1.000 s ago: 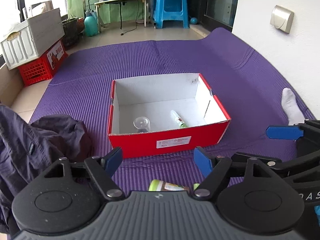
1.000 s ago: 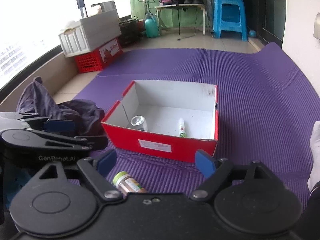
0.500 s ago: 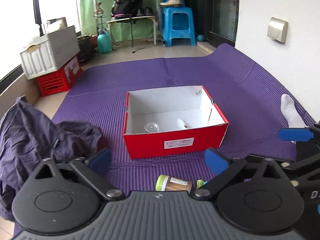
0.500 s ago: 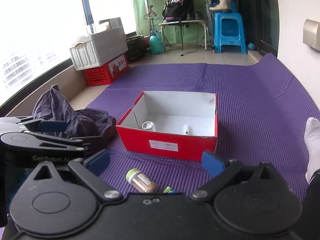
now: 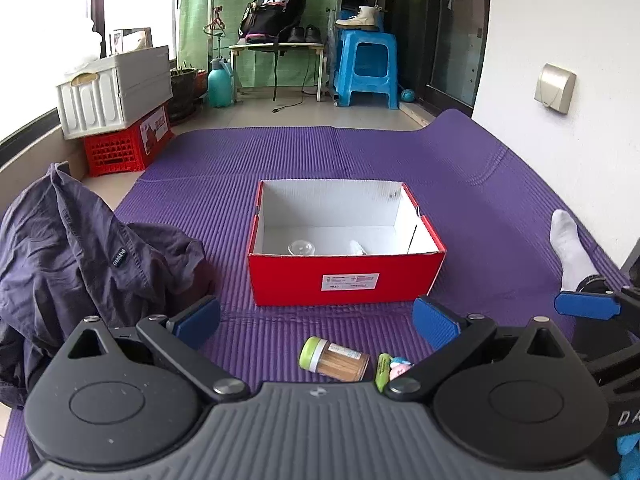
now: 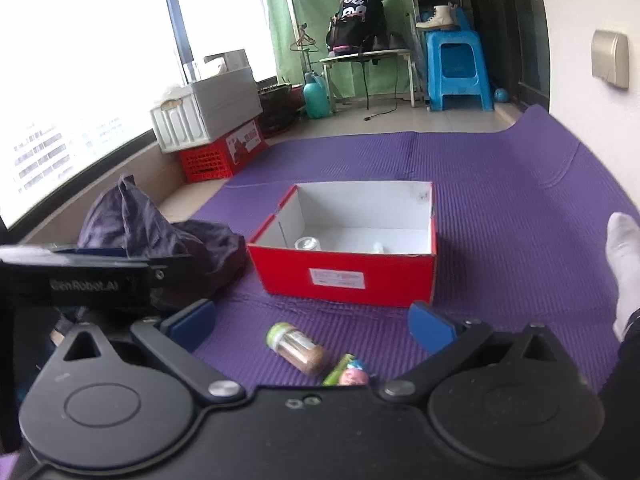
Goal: Organize rigid objects
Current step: 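Lift both tools out of the box and back toward the items, then grasp the yellow box with left tool while right tool grasps the pink binder clip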
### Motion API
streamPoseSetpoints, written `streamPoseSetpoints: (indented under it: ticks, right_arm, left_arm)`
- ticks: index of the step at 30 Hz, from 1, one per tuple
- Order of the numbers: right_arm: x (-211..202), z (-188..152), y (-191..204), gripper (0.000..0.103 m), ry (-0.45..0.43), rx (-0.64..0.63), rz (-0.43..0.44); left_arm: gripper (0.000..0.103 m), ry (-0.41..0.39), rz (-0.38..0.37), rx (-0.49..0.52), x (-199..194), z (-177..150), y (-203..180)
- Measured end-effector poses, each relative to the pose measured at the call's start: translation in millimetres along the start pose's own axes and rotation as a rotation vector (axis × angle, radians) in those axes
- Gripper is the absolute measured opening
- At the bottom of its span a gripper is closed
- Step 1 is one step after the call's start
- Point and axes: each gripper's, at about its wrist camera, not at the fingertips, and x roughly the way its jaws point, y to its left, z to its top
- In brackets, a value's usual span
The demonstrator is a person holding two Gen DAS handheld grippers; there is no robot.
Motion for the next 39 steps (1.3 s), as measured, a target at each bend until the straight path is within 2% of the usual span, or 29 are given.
streamPoseSetpoints:
  ticks: [4, 9, 12, 16, 21, 27, 30, 32, 39]
  right_arm:
    - [-2.1, -11.0, 5.5, 0.103, 0.001, -0.065, -0.002]
    - [0.3, -26.6, 13.3, 0.103, 0.037, -0.151, 0.007]
    - [4.4, -35.7, 13.3, 0.103, 0.065, -0.148, 0.005]
    - [17.4, -48.8, 7.1, 0.102, 0.147, -0.096, 0.032]
    - [25.1, -66.8, 5.0, 0.102, 0.195, -0.1, 0.022]
    - [36.2, -90.7, 15.6, 0.09, 0.29, -0.15, 0.09]
    - [44.5, -103.6, 21.3, 0.086, 0.349, -0.183, 0.108]
    - [48.6, -110.8, 24.1, 0.079, 0.373, -0.205, 0.117]
    - [62.5, -130.8, 30.6, 0.074, 0.453, -0.251, 0.158]
  left_arm:
    - [0.103, 0.005, 0.014, -0.011, -3.0, -7.7, 4.8]
    - [0.103, 0.057, -0.019, -0.023, -0.6, -26.4, 12.5]
    - [0.103, 0.111, -0.039, -0.055, 6.3, -41.5, 16.7]
    - [0.103, 0.169, -0.005, -0.102, 19.2, -59.9, 24.8]
    - [0.103, 0.229, 0.049, -0.138, 35.5, -79.9, 35.4]
    - [0.103, 0.326, 0.124, -0.226, 59.6, -106.7, 51.3]
    - [0.103, 0.347, 0.14, -0.212, 69.2, -117.2, 52.5]
    - [0.103, 0.37, 0.155, -0.21, 76.5, -123.4, 53.7]
    - [0.102, 0.432, 0.222, -0.308, 94.9, -138.3, 73.0]
